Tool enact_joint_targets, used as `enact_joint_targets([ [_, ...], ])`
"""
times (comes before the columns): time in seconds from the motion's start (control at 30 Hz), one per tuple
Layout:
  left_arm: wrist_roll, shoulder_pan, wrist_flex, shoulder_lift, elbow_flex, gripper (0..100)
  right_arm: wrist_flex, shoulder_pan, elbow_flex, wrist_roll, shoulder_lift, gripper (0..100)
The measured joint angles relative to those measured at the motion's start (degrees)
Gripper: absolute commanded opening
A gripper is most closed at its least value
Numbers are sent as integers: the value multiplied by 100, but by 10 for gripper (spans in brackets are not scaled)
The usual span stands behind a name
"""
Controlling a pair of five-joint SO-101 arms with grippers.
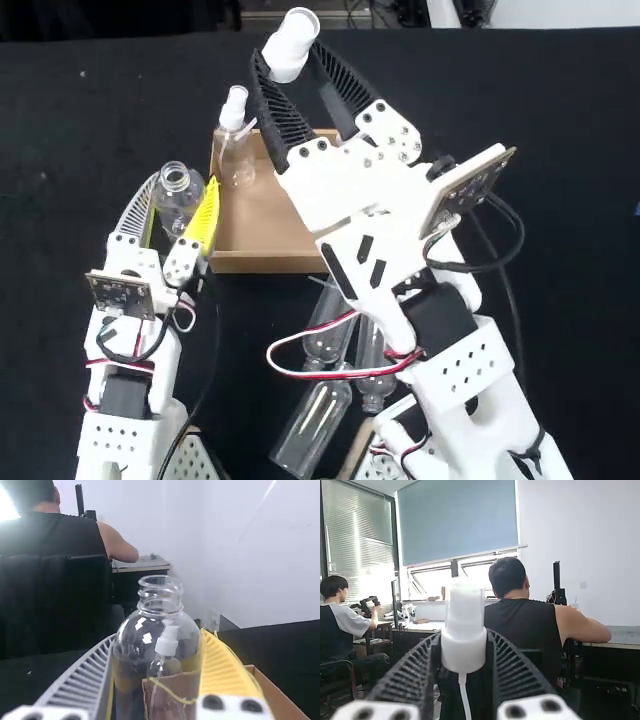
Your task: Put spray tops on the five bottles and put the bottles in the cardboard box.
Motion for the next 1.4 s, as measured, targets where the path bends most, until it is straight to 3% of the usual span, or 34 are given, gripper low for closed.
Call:
enact_joint_targets([
  [0.87,0,62,0,0,0,48,0,-246,0,-9,0,15],
  [1.2,-9,1433,527,0,0,47,0,-246,0,-9,0,15],
  [1.4,-9,1741,589,0,0,47,0,-246,0,-9,0,15],
])
